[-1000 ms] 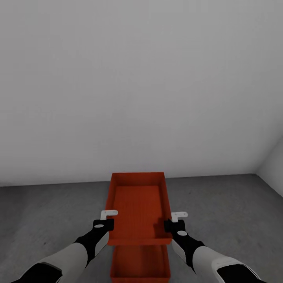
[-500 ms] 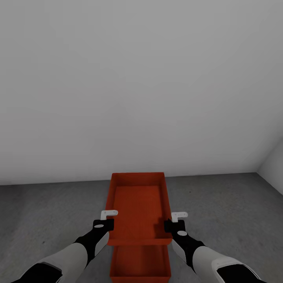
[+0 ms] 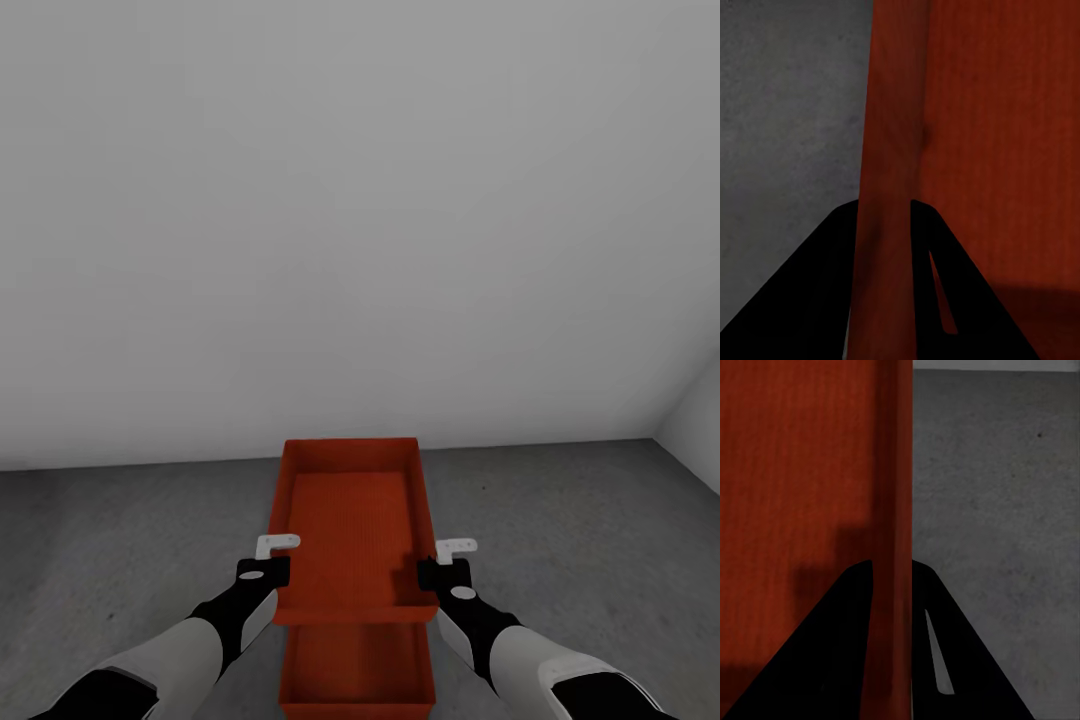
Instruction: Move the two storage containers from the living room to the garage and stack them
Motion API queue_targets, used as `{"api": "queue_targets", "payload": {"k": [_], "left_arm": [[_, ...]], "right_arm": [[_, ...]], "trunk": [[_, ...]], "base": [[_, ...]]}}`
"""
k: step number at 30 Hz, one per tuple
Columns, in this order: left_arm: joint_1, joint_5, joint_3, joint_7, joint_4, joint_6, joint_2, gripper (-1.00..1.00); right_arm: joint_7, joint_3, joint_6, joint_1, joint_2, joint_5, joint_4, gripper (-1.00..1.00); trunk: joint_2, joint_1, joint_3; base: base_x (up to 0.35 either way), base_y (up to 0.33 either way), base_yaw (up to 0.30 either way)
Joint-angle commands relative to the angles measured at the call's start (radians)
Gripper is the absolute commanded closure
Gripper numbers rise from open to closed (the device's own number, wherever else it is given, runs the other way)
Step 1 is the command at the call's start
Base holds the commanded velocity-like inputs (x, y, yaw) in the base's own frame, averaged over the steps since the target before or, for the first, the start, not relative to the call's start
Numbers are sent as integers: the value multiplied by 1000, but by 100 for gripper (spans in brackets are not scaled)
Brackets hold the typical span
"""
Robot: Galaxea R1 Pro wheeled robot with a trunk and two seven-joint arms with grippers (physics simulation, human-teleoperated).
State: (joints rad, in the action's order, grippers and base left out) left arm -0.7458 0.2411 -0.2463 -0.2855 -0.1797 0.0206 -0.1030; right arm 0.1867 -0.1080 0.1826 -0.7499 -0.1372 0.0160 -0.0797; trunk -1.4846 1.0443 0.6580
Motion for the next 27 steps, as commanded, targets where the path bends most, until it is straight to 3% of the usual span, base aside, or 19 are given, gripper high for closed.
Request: {"api": "queue_targets", "payload": {"k": [1, 9, 17, 27], "left_arm": [[-1, -18, 45, -12, -12, -39, 1, 100], [-1, -15, 45, -12, -13, -39, 0, 100], [-1, 52, 44, -12, -11, -39, 0, 100], [-1, 60, 44, -11, -10, -39, 1, 100]], "right_arm": [[77, 21, 5, 0, 0, 13, 55, 100], [78, 21, 5, 0, -1, 14, 55, 100], [79, 21, 5, 0, -1, 15, 55, 100], [80, 21, 5, 0, -1, 16, 55, 100]], "trunk": [[0, 0, 1], [0, 0, 1], [0, 0, 1], [0, 0, 1]], "base": [[0, 0, 0], [-21, 9, 0], [-257, 105, 0], [-232, 97, 0]]}}
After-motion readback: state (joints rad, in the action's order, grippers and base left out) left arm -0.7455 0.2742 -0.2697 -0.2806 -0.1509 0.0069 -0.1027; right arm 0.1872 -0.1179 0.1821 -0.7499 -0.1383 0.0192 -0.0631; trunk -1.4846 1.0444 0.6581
